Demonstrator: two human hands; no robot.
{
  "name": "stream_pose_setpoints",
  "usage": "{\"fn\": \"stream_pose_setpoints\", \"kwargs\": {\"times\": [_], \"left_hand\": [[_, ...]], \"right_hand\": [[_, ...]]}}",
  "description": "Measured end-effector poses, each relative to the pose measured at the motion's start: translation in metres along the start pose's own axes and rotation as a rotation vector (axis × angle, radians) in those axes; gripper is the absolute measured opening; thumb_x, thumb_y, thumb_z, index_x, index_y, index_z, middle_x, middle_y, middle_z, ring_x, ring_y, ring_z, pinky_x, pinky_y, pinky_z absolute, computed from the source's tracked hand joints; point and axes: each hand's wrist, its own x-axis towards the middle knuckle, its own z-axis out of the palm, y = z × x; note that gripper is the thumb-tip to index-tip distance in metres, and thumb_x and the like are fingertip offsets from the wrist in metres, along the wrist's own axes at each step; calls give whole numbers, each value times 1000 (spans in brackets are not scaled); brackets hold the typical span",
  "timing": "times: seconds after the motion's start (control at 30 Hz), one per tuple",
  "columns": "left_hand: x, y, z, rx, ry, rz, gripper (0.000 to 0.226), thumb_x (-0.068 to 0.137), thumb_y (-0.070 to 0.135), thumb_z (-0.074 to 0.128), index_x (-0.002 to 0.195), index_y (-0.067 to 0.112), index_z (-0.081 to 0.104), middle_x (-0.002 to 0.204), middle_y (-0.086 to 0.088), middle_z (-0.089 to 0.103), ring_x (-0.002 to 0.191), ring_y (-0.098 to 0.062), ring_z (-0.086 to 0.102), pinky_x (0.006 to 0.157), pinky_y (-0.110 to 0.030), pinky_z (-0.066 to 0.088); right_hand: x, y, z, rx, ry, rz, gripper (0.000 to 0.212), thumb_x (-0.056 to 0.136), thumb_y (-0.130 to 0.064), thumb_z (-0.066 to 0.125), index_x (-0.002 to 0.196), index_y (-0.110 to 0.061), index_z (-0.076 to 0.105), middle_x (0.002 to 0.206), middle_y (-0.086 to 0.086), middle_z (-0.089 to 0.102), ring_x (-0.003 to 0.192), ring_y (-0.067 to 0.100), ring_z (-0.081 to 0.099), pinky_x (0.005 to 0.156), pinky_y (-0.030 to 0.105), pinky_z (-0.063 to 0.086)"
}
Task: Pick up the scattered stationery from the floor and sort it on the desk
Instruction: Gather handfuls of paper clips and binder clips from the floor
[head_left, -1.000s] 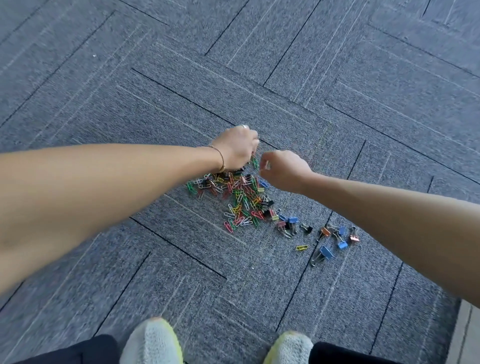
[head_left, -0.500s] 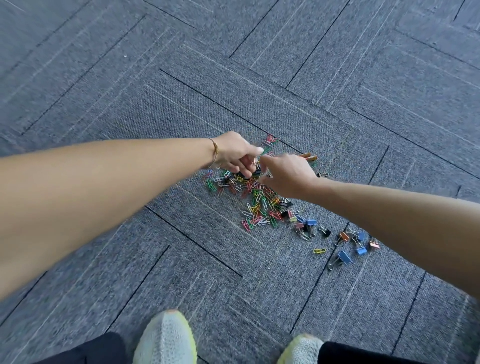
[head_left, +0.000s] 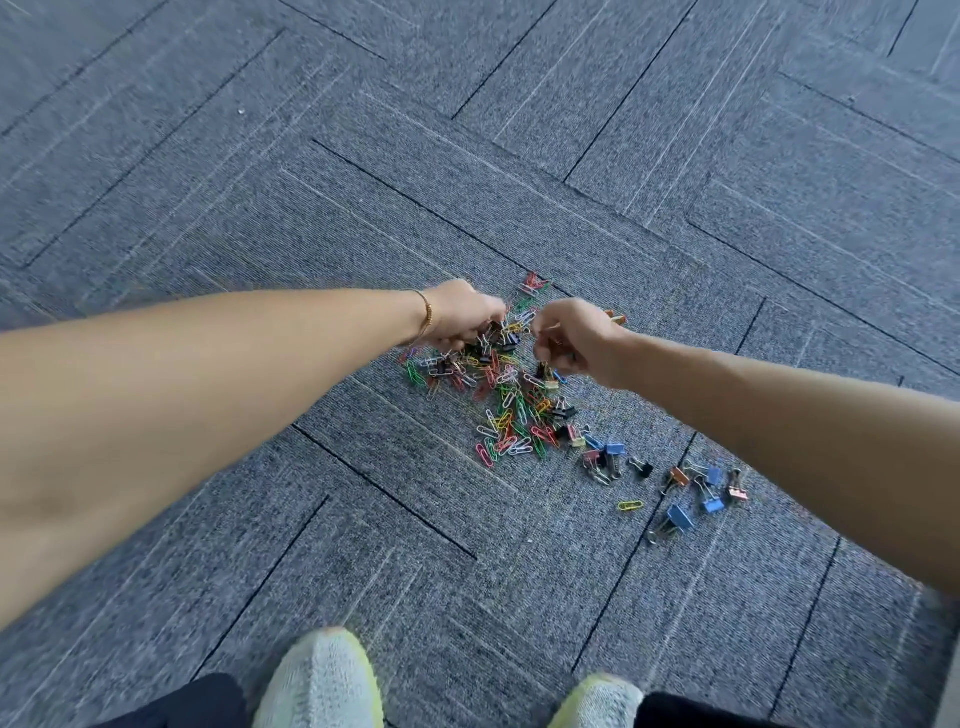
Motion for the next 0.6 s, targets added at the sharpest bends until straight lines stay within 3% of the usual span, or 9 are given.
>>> {"fn": "stream_pose_setpoints", "kwargs": {"times": [0.13, 0.23, 0.33, 0.4, 0.47, 0.53, 0.6], "left_hand": [[0, -15, -8, 543, 250, 211, 28, 90, 37, 57, 68, 20, 55, 67, 4, 58, 60, -16, 49, 55, -25, 32], [-9, -24, -5, 729, 331, 309, 18, 94, 44, 57, 89, 26, 57, 69, 9, 56, 61, -7, 50, 52, -25, 30], [-7, -38, -3, 775, 361, 393, 20, 96, 48, 55, 97, 28, 54, 58, 6, 55, 53, -8, 51, 50, -25, 31], [-4, -49, -6, 770, 386, 429, 22, 96, 49, 56, 101, 28, 54, 59, 5, 58, 55, -10, 54, 51, -26, 34], [-2, -61, -8, 729, 414, 451, 25, 94, 51, 57, 103, 28, 52, 64, 4, 61, 56, -12, 56, 51, -27, 38], [-4, -73, -5, 647, 472, 461, 32, 91, 57, 58, 102, 28, 49, 62, 2, 59, 53, -13, 54, 50, -26, 38], [-7, -85, 1, 589, 519, 463, 41, 86, 64, 60, 100, 28, 46, 57, 3, 54, 49, -13, 49, 48, -26, 35]], "right_hand": [[4, -7, -11, 208, -81, 15, 21, 84, -10, 33, 70, -15, 47, 63, 7, 54, 48, 16, 39, 45, 27, 30], [5, -14, -10, 105, -8, 5, 39, 99, -24, 39, 61, -20, 45, 57, 2, 53, 48, 15, 39, 47, 27, 31], [4, -16, -6, -153, 98, -28, 42, 103, -30, 50, 64, -16, 53, 52, -3, 49, 46, 12, 39, 46, 24, 35], [6, -14, -2, -318, 105, -74, 35, 105, -26, 48, 78, -10, 65, 54, -4, 51, 45, 11, 35, 45, 25, 31], [10, -9, 4, -465, 167, -131, 31, 107, -19, 43, 94, -12, 71, 66, -1, 61, 45, 11, 36, 42, 24, 29], [15, -4, 9, -566, 278, -181, 34, 105, -14, 40, 96, -18, 72, 85, 4, 66, 51, 13, 44, 44, 24, 31], [18, 4, 12, -584, 365, -208, 35, 102, -13, 38, 95, -20, 72, 89, 5, 69, 54, 15, 48, 48, 26, 32]]}}
